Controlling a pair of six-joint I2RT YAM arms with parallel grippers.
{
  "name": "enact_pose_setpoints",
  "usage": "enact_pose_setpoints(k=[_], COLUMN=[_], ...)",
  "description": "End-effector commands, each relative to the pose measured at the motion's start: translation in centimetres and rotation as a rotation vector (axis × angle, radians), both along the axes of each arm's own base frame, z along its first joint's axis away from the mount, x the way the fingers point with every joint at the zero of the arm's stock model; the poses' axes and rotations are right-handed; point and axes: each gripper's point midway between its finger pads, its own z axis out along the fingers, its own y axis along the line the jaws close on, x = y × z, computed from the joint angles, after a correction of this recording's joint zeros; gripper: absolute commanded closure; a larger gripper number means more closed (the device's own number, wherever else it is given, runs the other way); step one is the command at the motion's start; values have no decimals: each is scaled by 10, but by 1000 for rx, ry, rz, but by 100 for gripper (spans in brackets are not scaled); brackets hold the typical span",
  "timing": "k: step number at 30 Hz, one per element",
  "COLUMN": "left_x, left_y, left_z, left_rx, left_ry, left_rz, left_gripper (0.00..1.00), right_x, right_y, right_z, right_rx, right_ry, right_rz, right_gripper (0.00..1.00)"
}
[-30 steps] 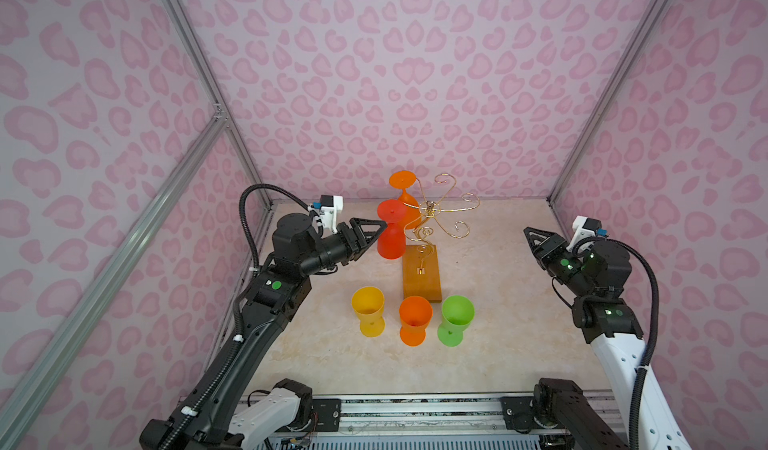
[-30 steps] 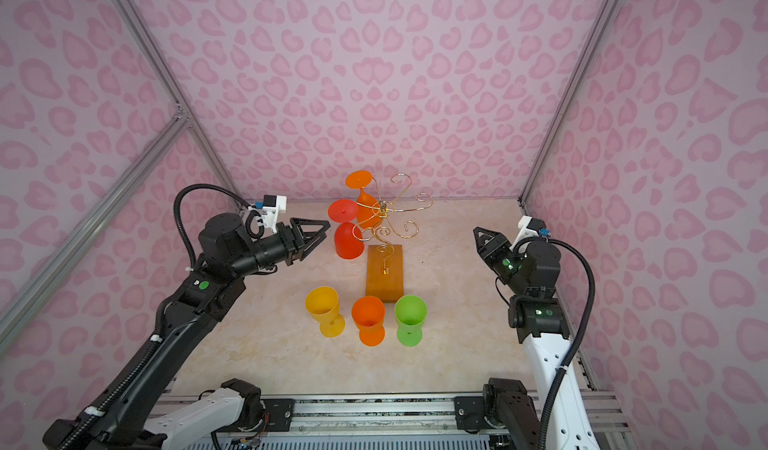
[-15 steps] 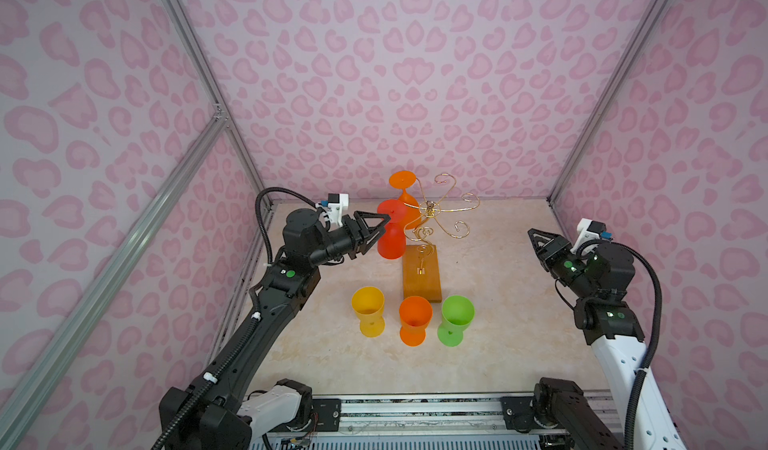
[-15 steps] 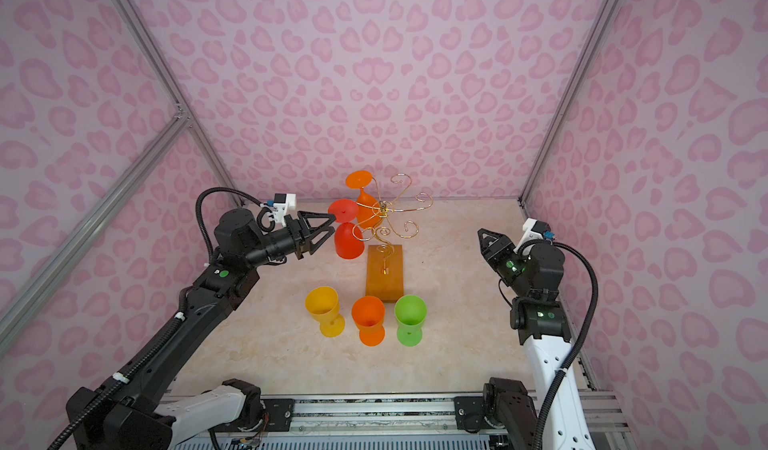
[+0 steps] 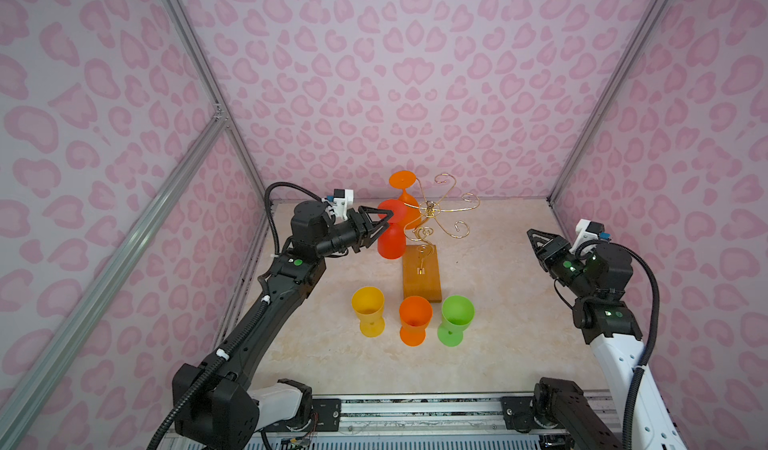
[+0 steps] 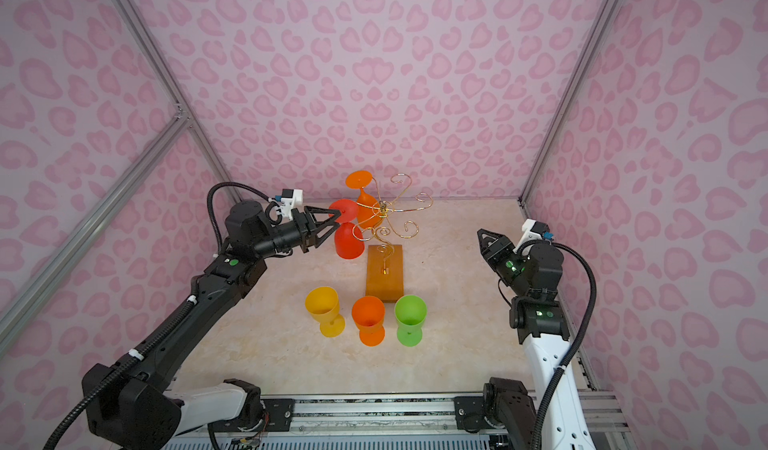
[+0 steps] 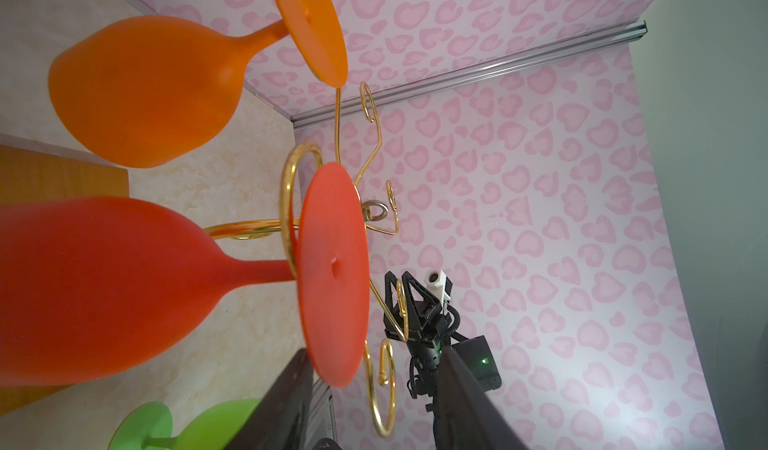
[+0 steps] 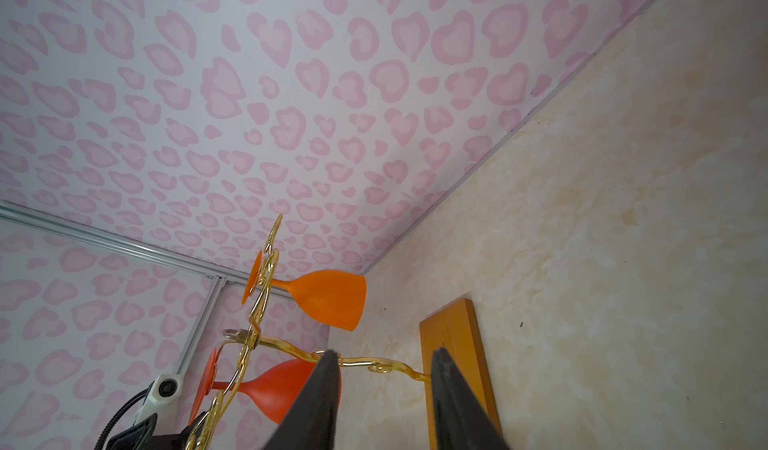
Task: Take the wine glass off the wine glass rack
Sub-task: 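Move the left gripper up to the red glass's base on the rack, then close the left gripper on the red glass's base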
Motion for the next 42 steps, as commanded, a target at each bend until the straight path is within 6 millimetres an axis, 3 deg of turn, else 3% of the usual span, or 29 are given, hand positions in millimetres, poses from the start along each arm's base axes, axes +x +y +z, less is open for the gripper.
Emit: enact_pose_setpoints(k=[1, 12, 26, 42], left_x=[1, 5, 10, 12], left_y=[-3, -4, -6, -2], left_z=[12, 4, -4, -10], left_rx=[-13, -1, 13, 21], left_ry=[-56, -37, -22, -9], left_rz=[-19, -24, -28, -26], left_gripper=[51, 67, 75, 94], right_x=[2, 2, 3, 2], right_y=[1, -1, -3, -4], right_z=[6, 5, 4, 4], right_rx=[-3, -3, 0, 6], right_ry=[-29, -27, -26, -26], right_rz=[7, 3, -5, -10], right_gripper=[62, 62, 62, 62])
